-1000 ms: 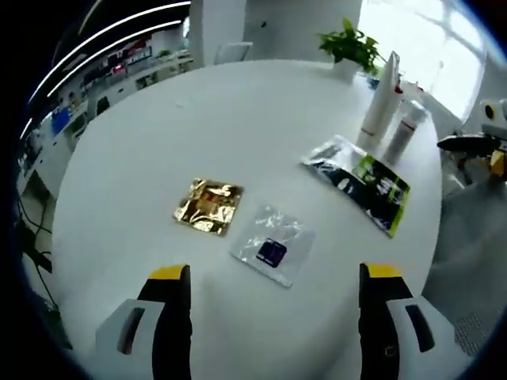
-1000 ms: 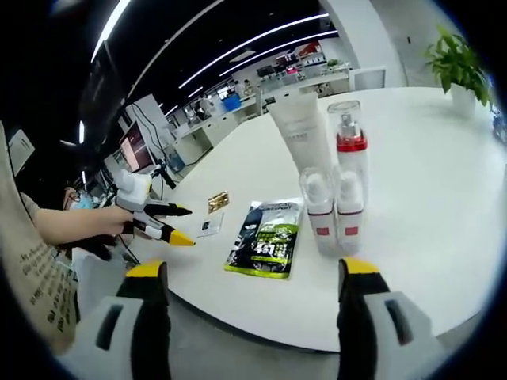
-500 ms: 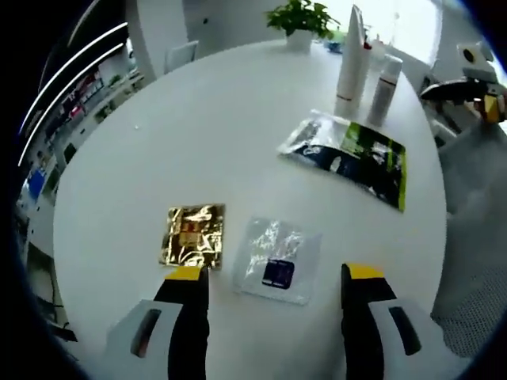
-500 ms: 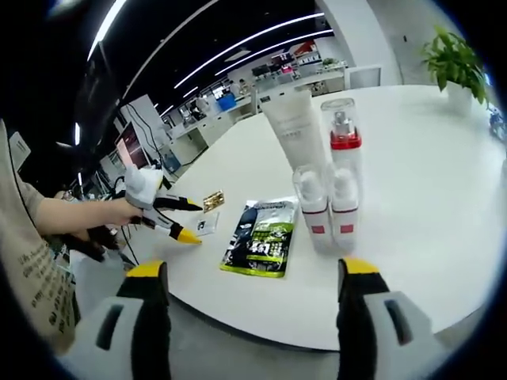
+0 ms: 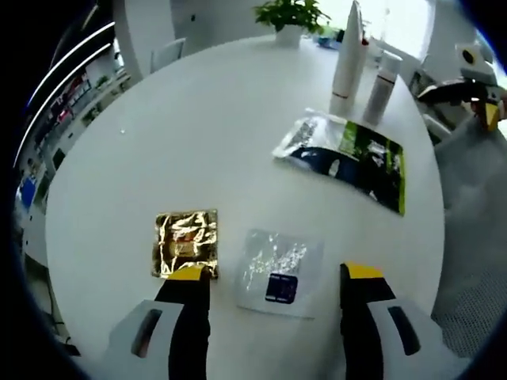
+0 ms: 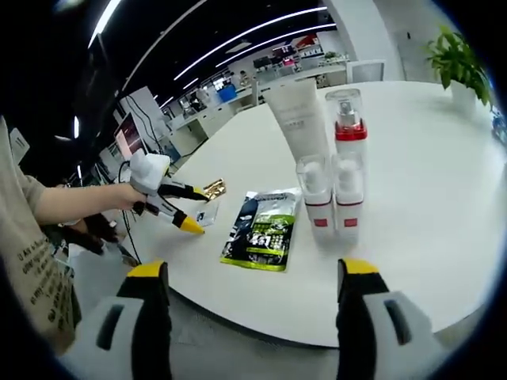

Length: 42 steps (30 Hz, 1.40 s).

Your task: Arrange the skincare products in the storage area until every visible bottle or jar stands upright without overlapping.

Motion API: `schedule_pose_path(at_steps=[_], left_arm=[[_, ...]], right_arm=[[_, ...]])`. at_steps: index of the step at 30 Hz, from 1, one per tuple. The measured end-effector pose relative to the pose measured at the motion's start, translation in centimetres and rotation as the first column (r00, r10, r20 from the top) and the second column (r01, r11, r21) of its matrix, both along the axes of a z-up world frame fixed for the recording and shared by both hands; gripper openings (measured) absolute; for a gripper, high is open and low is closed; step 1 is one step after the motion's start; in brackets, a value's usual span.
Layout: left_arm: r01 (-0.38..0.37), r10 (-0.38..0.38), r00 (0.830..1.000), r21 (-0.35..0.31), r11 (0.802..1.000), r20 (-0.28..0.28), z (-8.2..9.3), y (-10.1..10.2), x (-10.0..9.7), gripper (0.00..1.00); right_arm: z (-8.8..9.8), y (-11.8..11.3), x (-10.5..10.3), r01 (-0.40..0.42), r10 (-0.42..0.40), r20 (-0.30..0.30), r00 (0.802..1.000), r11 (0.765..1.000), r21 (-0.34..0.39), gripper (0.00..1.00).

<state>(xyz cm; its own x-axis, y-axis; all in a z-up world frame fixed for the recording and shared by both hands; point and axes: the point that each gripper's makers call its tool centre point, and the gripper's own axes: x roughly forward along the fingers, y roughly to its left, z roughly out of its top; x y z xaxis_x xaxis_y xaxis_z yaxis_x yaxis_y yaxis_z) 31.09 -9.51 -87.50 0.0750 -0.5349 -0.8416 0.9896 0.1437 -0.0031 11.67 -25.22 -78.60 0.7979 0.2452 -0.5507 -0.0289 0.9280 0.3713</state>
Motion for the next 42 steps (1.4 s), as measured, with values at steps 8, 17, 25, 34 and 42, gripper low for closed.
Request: schedule_pose_path(at_steps=[8,17,25,34,42], left_arm=[[0.047,-0.047,0.999,-0.029,0.998,0.003,0.2,-0.6,-0.5,0.37],[0.029,-0.029,1.0,-0.031,0.999,0.005,-0.2,-0.8,-0.5,0.37],[0.011,-0.011,1.0,-0.02,1.0,0.004,-0.1,-0.7,-0.6,0.37],[-0.005,0.005,1.0,-0.017,1.0,0.008,0.6,0.0,-1.1,0.37],[0.005,-0.005,1.0,-0.026,1.0,0.021,1.6,0.3,-2.2,0.37]], right_arm=[[0.0,0.0,0.0,0.006,-0.006,-0.001,1.0,1.0,-0.003,0.88],[0.1,-0.2,0.0,0.01,-0.01,0.005,1.0,1.0,0.0,0.88],[0.2,0.1,-0.1,0.004,-0.004,0.006,1.0,1.0,0.005,0.88],[0.2,0.6,-0.1,-0.024,0.024,0.004,1.0,1.0,-0.002,0.87],[0.3,0.6,-0.2,-0.034,0.034,0.017,0.999,0.999,0.006,0.86]])
